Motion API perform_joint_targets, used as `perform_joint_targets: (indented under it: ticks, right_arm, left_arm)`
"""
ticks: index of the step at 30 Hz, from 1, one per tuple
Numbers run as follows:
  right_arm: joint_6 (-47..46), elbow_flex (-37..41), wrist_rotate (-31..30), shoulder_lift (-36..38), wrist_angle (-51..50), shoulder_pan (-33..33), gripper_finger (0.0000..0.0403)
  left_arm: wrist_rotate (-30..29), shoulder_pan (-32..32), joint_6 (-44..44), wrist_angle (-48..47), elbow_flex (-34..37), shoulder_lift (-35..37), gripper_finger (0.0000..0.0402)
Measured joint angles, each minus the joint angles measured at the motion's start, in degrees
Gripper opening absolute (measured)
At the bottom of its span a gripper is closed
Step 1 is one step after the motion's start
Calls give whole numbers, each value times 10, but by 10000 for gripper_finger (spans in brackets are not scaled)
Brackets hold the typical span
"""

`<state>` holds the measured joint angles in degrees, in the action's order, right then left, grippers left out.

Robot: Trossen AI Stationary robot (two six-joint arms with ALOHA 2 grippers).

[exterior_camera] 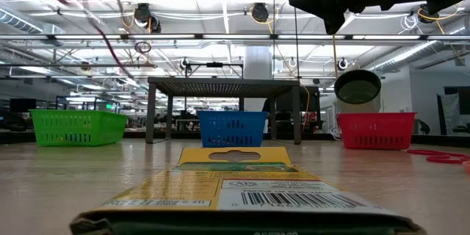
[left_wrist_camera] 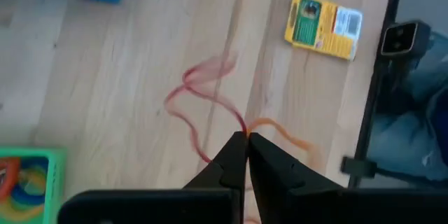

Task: Pick & Place Office Desk Supplies
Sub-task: Put the orange rubber band into the blue bin

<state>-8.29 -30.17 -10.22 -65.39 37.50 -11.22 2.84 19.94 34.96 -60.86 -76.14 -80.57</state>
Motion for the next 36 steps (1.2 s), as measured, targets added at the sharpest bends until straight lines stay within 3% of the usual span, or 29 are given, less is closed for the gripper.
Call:
perform_joint_targets:
  ticks: [8, 25, 36]
  right_arm:
    - [0, 0, 0, 0, 0, 0, 164]
    - [0, 0, 0, 0, 0, 0, 164]
    - [0, 0, 0, 0, -3, 0, 164]
  left_arm:
    - [1, 1, -11, 51, 0, 0, 20]
    - [-21, 1, -63, 63, 0, 0, 21]
    - [-81, 1, -150, 194, 0, 0, 21]
